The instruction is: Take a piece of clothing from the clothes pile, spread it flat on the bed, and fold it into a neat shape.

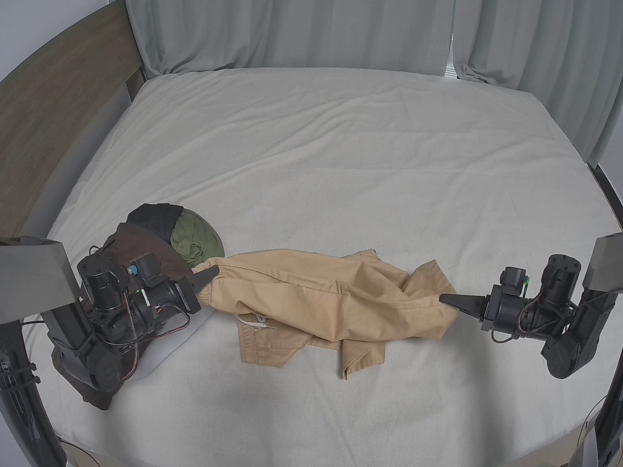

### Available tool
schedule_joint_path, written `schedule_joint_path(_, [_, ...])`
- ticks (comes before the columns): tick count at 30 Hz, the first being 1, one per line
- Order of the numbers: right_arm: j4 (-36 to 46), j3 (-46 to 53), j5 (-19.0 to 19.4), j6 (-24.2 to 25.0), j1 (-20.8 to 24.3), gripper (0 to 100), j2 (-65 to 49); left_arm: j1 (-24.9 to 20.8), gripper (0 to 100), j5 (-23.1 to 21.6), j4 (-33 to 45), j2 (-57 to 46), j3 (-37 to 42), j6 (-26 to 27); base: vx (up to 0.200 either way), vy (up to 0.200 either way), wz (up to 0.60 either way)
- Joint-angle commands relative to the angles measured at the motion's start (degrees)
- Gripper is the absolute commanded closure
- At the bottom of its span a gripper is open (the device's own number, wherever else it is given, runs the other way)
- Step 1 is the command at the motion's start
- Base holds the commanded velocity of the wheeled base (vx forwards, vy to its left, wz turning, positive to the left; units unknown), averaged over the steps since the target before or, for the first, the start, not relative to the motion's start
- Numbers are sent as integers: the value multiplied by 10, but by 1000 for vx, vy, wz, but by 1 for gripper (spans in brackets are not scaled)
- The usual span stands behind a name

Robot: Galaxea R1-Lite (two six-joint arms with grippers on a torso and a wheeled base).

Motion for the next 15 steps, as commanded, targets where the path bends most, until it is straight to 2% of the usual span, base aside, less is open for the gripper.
schedule_joint_path(1, [0,4,0,-1,12,100,4,1,100,0,-1,0,0,0,0,0,0])
schedule_joint_path(2, [0,3,0,-1,15,100,6,1,100,0,-1,0,0,0,0,0,0])
schedule_joint_path(3, [0,3,0,-2,16,0,8,1,100,0,-1,0,0,0,0,0,0])
schedule_joint_path(10, [-1,2,-1,-13,29,0,28,0,100,0,-1,1,0,1,0,0,0])
schedule_joint_path(15, [-1,4,-2,-45,47,0,52,0,100,0,-1,1,0,1,0,0,0])
